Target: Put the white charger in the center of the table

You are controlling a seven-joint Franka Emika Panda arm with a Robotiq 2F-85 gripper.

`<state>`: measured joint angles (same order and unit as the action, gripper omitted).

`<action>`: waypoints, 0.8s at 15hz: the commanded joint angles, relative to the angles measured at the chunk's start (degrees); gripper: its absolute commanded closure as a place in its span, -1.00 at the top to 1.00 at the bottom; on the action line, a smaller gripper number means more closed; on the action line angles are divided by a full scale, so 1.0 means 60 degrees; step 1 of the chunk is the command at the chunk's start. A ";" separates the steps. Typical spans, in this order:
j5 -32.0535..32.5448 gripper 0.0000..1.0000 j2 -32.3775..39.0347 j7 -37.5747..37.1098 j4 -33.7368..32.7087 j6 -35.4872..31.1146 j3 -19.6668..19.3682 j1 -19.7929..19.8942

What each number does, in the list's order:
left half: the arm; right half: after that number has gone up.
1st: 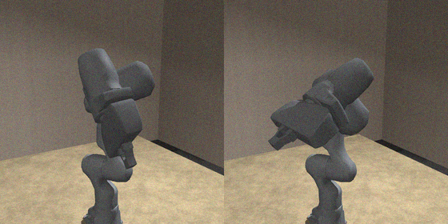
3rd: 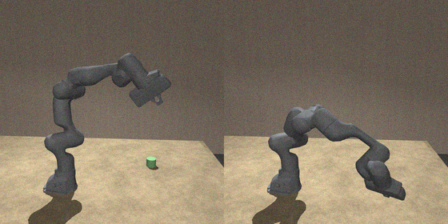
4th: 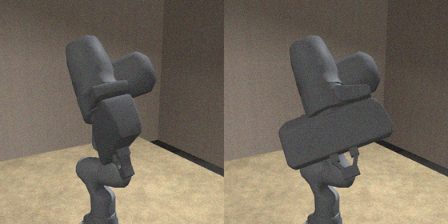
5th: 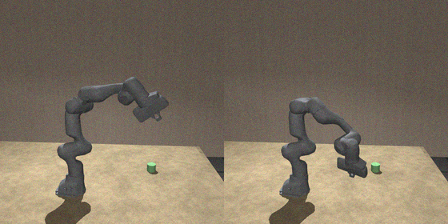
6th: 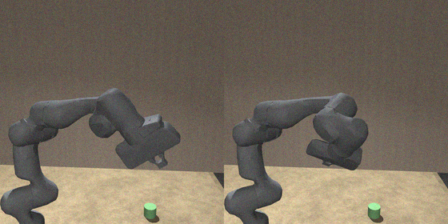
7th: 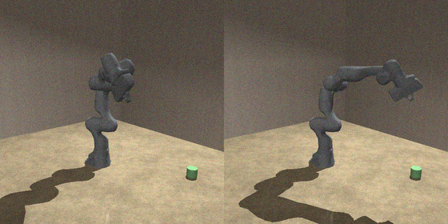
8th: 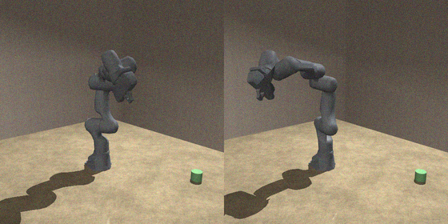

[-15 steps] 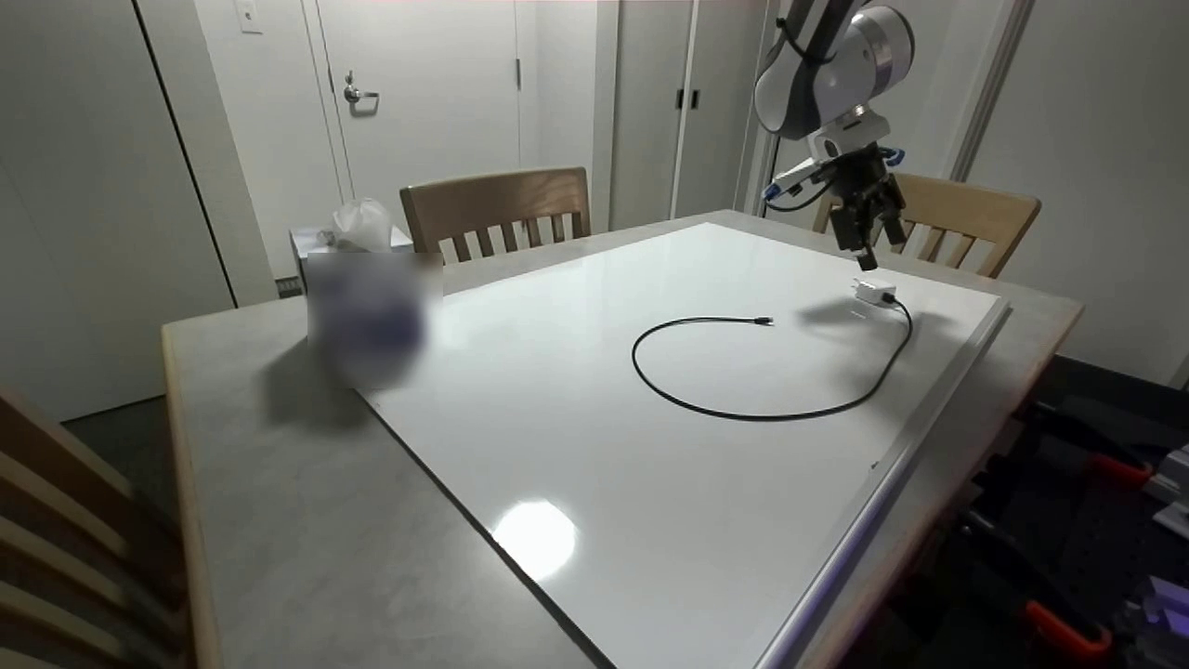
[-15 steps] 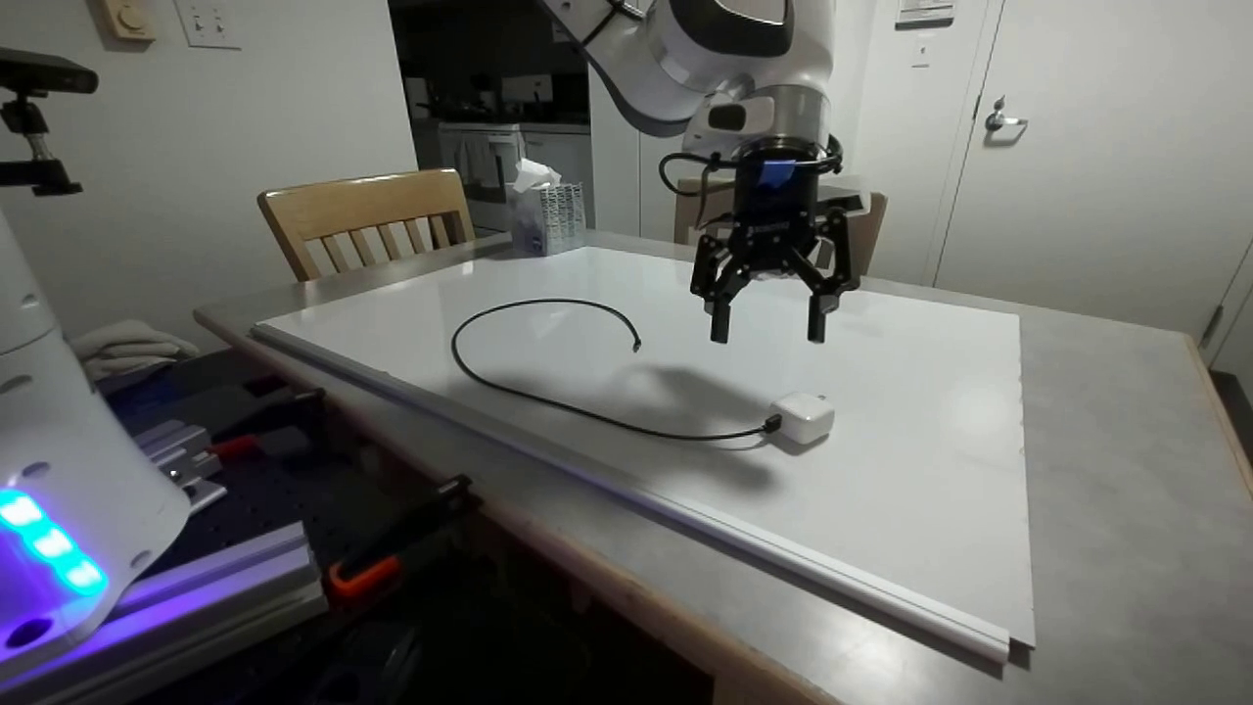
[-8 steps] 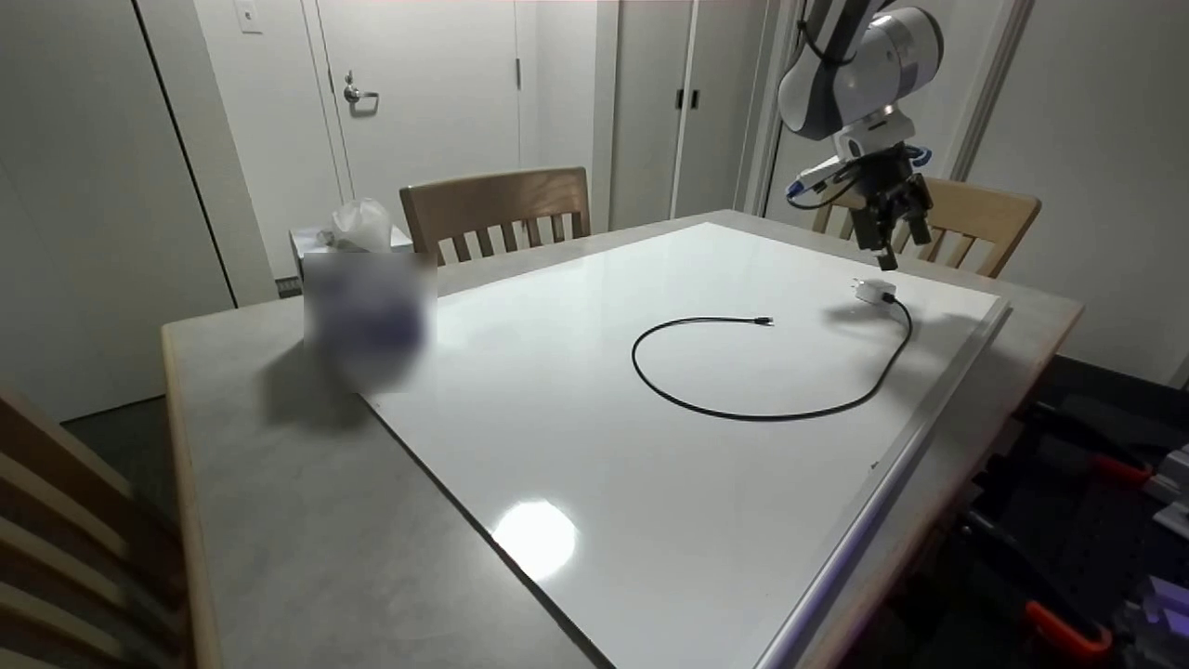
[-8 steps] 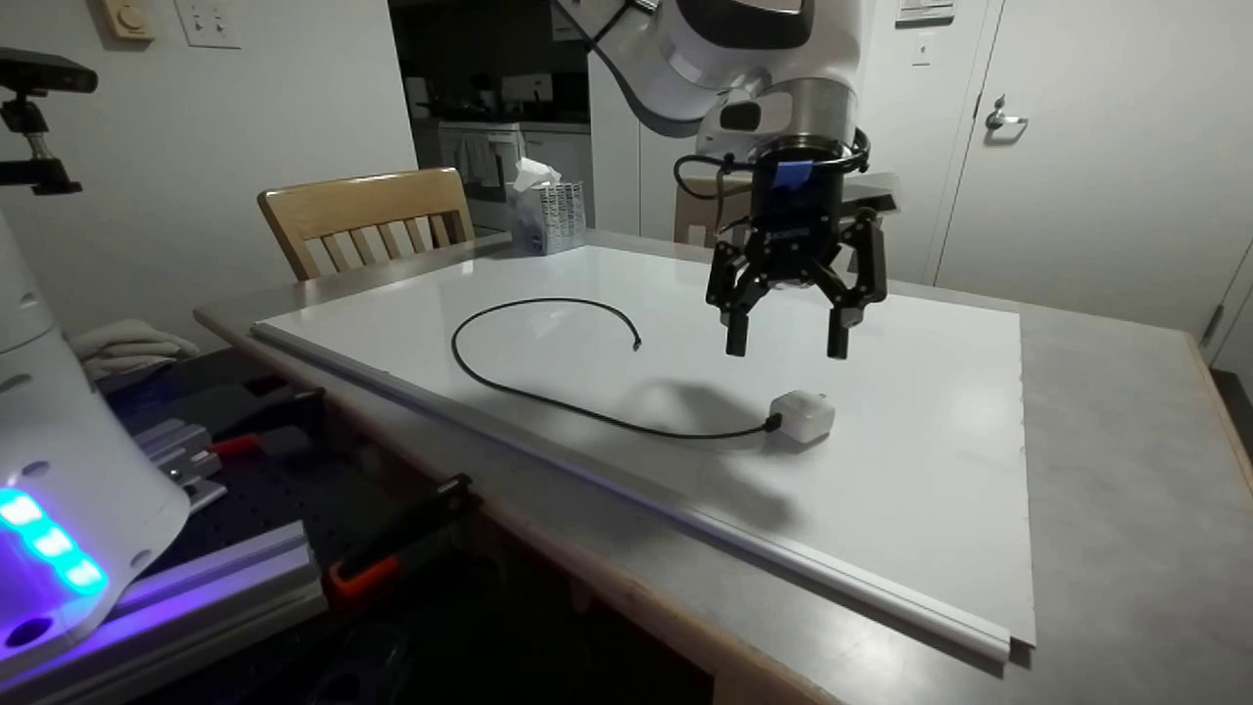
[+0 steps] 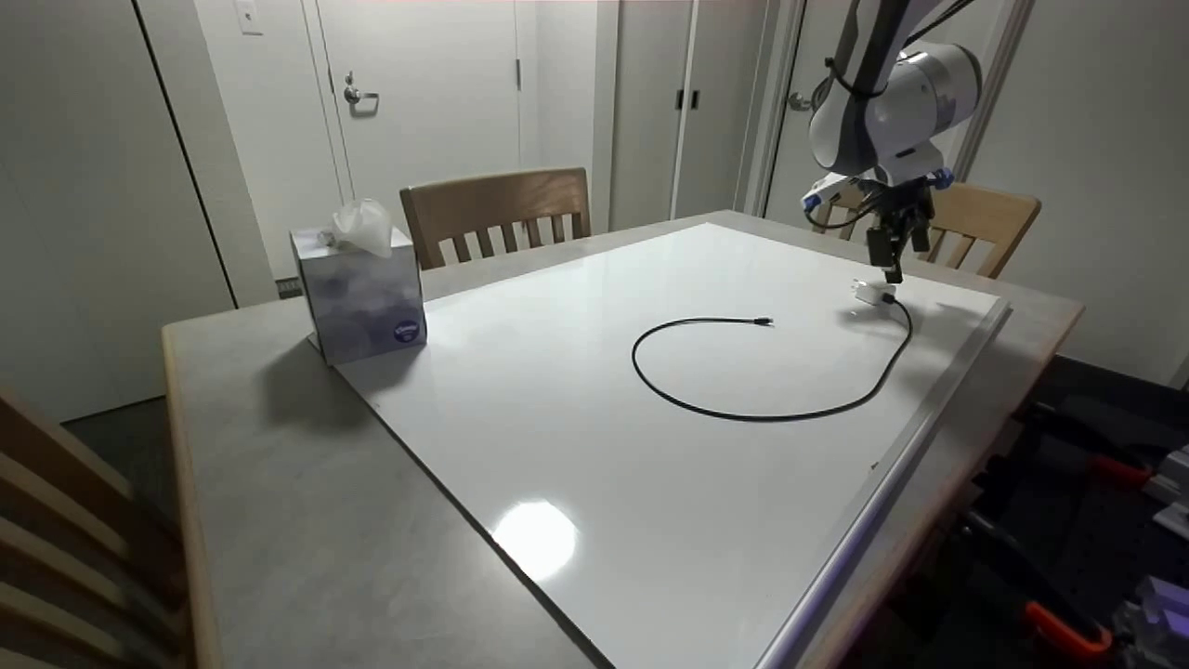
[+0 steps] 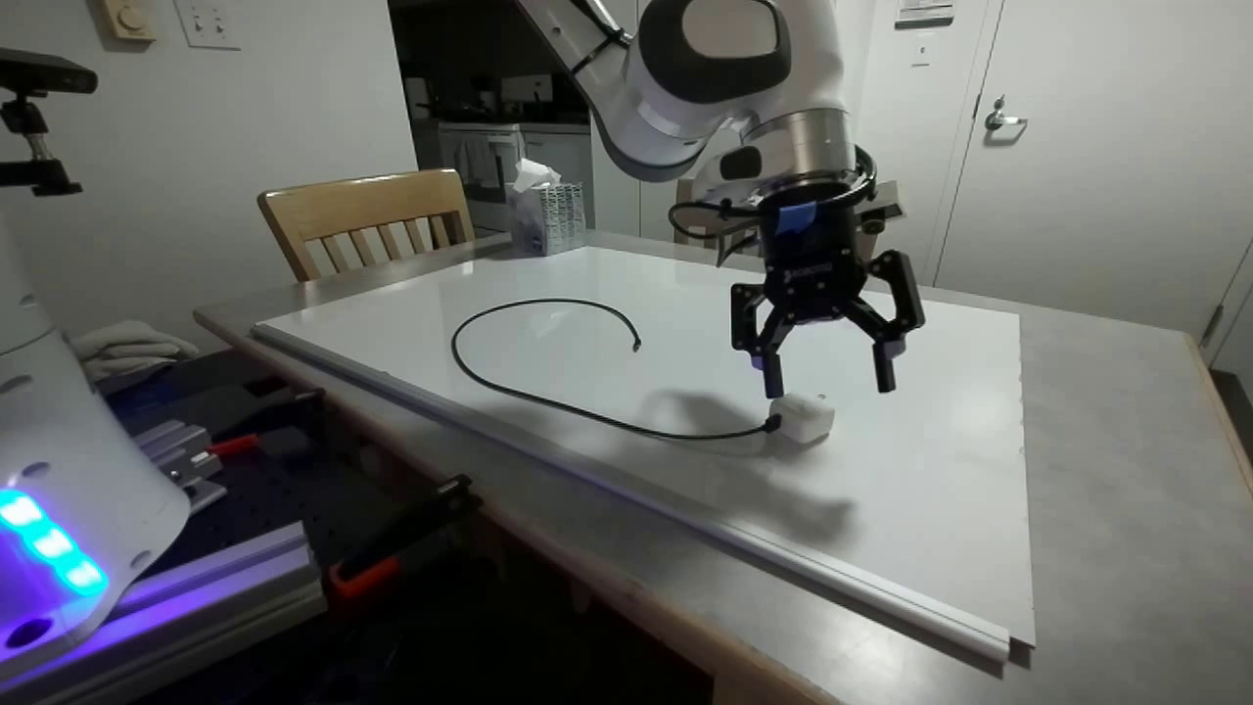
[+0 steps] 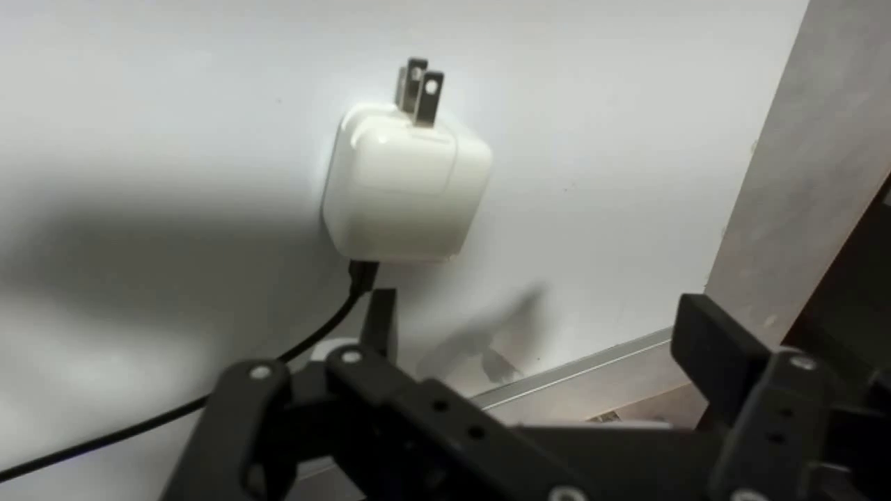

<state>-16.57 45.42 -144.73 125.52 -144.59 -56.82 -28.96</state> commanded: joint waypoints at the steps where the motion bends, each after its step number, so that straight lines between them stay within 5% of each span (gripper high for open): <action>1: 0.0919 1.00 -0.0749 -0.0557 0.0083 -0.0107 0.0516 0.0603; 8: 0.0910 1.00 -0.1787 -0.0734 0.0487 -0.0401 0.1007 0.1651; 12: 0.0917 1.00 -0.2629 -0.0694 0.0742 -0.1164 0.2132 0.2928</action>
<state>-11.39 35.15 -149.13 127.28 -146.83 -49.71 -17.36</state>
